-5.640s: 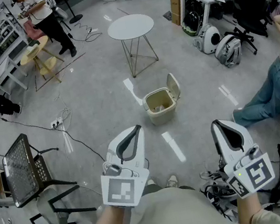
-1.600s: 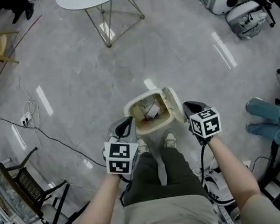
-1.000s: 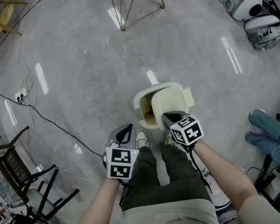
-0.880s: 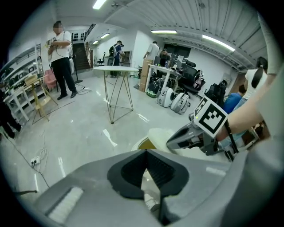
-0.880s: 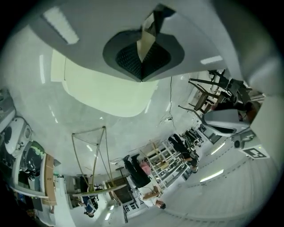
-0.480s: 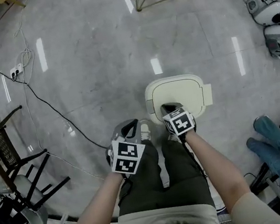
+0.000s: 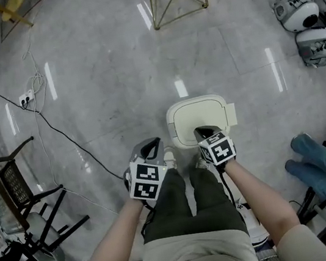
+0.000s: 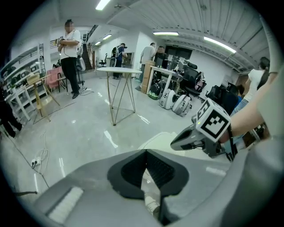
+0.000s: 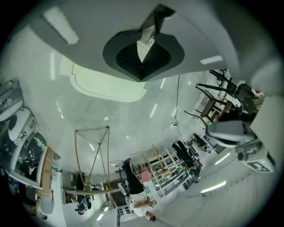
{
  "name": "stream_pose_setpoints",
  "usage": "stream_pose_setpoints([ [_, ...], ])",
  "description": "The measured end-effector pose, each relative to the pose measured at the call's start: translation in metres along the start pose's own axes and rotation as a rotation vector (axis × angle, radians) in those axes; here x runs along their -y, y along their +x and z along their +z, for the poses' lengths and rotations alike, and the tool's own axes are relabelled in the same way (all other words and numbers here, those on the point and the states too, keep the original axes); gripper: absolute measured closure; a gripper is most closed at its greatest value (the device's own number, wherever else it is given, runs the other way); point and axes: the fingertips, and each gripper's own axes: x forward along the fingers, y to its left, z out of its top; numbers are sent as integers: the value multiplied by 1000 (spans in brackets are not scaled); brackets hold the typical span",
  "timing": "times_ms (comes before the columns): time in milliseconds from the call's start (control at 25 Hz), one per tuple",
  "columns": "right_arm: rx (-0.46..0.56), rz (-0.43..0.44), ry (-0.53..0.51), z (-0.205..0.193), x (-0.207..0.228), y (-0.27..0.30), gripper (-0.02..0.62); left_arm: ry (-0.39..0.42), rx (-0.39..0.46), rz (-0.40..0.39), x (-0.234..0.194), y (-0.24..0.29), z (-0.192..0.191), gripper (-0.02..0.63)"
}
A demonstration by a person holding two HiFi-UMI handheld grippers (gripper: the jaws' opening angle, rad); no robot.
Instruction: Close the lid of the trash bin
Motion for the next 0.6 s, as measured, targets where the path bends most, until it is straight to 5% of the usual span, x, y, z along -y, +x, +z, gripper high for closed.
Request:
stream_pose_setpoints([
  [600,461,-50,-48,169,-53,-321,592,194,312,3,60,-170,234,603],
])
